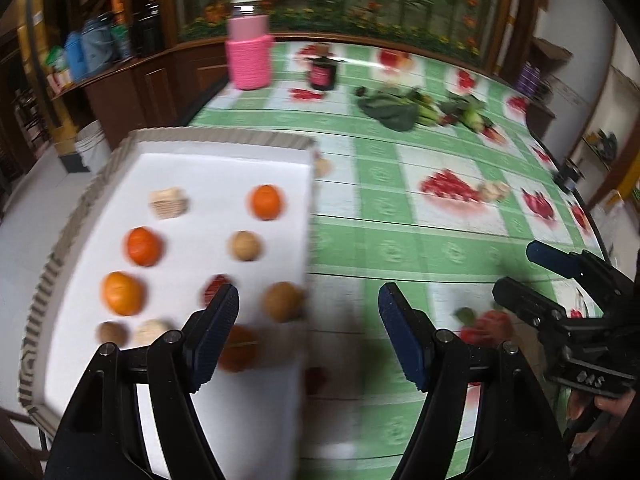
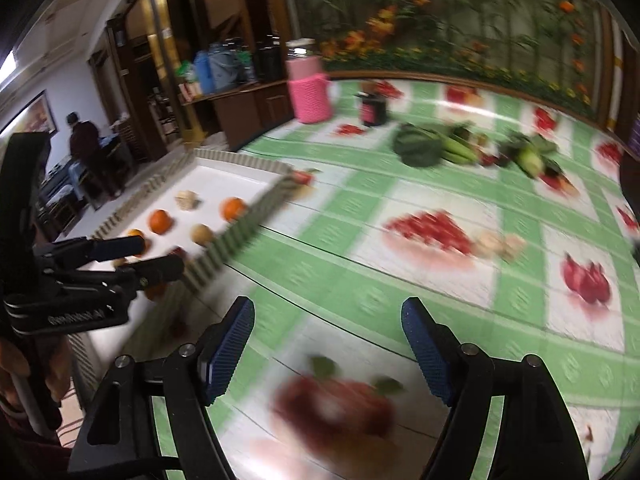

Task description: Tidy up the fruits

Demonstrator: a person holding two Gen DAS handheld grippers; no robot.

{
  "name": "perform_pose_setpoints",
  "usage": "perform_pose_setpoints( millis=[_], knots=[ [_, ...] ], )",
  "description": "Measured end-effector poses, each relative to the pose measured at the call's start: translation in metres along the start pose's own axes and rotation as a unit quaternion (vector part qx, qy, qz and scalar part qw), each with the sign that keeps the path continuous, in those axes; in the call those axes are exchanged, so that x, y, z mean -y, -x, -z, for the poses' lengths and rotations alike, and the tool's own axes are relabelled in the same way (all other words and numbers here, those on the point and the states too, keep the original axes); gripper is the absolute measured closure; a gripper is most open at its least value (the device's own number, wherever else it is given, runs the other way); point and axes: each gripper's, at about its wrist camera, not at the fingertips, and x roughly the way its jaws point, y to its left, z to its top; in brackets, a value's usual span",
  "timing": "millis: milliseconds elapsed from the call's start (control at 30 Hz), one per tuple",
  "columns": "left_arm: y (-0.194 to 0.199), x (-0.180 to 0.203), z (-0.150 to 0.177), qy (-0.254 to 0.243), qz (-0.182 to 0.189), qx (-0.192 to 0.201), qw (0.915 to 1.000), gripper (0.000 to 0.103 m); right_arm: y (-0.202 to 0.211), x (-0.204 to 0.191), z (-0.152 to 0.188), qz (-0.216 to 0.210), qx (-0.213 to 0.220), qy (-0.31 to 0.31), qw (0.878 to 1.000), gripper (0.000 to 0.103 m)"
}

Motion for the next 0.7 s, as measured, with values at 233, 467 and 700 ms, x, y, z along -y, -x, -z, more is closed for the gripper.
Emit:
perform_pose_setpoints(
  millis=[233,467,700],
  knots=[
    [-0.012,0.045,-0.01,-0.031,0.034,-0.012,0.9989,0.031,0.013,0.068,0.016,0.053,-0.017,-0.042,0.998,0.025],
    [-0.025,0.072,-0.023,-0.046,0.055,-0.022,0.9972,0.031,0.017,0.1,0.008,0.071,-0.016,-0.051,0.996,0.025],
    [-0.033,0.082,-0.032,-0.054,0.053,-0.022,0.9969,0.031,0.008,0.1,-0.001,0.073,-0.02,-0.036,0.996,0.025]
  ],
)
